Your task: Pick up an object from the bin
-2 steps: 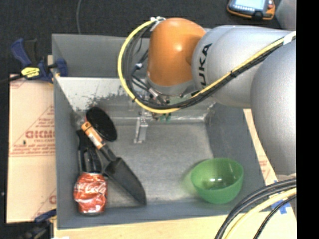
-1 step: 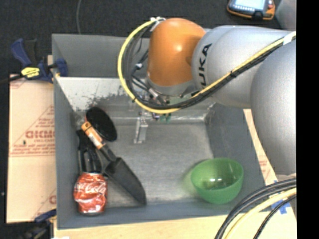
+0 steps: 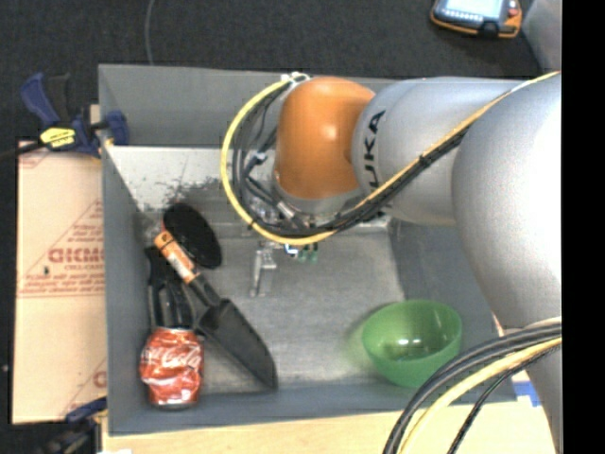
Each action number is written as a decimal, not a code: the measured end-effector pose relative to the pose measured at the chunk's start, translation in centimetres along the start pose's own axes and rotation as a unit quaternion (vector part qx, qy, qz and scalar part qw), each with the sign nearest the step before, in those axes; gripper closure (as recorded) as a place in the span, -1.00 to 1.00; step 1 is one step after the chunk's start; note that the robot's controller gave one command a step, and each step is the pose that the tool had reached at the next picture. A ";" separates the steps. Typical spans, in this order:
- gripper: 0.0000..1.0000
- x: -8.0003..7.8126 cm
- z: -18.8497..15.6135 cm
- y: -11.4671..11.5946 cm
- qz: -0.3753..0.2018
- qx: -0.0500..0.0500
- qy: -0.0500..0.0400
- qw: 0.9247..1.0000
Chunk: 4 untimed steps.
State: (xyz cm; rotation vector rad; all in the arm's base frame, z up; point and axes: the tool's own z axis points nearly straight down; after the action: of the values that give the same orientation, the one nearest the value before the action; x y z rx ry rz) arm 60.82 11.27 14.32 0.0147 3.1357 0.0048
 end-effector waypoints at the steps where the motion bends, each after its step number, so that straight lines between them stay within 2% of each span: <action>1: -1.00 0.3 0.4 0.7 0.003 0.000 -0.003 1.000; 2: -1.00 3.5 0.7 -1.1 -0.119 0.001 -0.003 0.993; 3: -1.00 5.4 4.9 4.5 0.008 -0.002 -0.002 1.000; 4: -1.00 6.3 7.2 -2.7 -0.091 0.001 -0.005 0.996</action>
Offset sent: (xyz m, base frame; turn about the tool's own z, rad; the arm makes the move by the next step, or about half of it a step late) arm -0.0352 -0.0095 -0.0077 -0.2403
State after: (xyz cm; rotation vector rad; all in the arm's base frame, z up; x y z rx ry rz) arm 54.58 8.68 7.05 -0.2687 3.1135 0.0015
